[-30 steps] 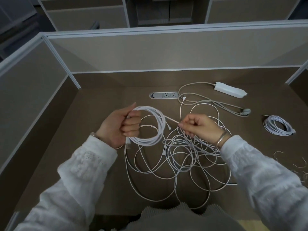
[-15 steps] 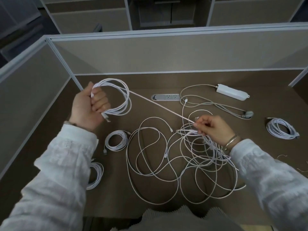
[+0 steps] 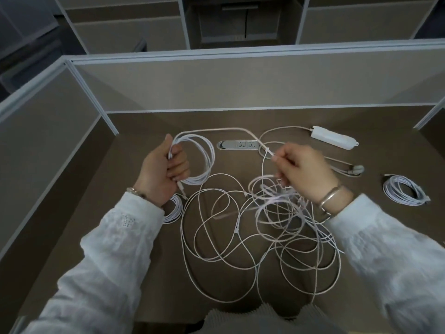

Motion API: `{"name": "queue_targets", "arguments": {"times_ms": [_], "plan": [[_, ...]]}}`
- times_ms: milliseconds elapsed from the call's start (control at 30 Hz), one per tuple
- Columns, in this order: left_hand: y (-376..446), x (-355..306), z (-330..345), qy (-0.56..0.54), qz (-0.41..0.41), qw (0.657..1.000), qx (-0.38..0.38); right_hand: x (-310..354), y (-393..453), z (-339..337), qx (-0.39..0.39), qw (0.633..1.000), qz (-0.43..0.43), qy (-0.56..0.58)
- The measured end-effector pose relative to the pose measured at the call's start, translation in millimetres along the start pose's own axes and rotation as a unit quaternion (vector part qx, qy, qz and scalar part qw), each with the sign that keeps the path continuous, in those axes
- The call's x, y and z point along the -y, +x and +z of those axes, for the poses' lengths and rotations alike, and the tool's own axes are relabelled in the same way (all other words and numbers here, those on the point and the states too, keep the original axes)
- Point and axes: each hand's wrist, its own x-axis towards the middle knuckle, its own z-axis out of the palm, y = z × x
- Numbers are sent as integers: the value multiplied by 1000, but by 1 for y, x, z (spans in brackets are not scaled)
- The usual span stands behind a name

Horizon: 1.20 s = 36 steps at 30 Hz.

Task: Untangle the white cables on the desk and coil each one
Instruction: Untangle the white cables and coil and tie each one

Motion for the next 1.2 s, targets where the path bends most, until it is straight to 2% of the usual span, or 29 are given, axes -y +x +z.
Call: {"name": "queue_targets", "arguments": {"times_ms": [67, 200, 400, 467, 567, 633, 767, 867, 967, 1100, 1200], "plan": [[0, 0, -2, -2, 2, 1000, -8, -16, 1, 10, 20, 995, 47, 87], [-2, 2, -5, 8, 1, 1000, -23, -26, 5, 7, -14, 972, 97, 213], [-2, 9, -2, 20, -5, 1000, -20, 4, 10, -13, -68, 939, 17, 336], [-3, 13, 2, 26, -8, 1000, -12, 7, 10, -14, -84, 956, -7, 282], [-4, 11, 7, 16, -8, 1000, 2, 2, 8, -9, -68, 997, -24, 34], [-5, 5, 9, 5, -5, 1000, 9, 0, 2, -3, -10, 992, -41, -115], [-6, -3, 8, 1, 10, 1000, -8, 16, -19, 3, 109, 966, -52, -230], [-5, -5, 5, 0, 17, 1000, -21, 31, -31, 5, 172, 950, -94, -244], [-4, -3, 5, 30, 21, 999, -32, 45, -37, 4, 201, 953, -115, -195], [-4, 8, 12, 135, 45, 987, -78, 62, -37, -3, 223, 959, -127, -123], [-9, 20, 22, 214, 48, 973, -69, 72, -32, -7, 208, 966, -132, -83]]}}
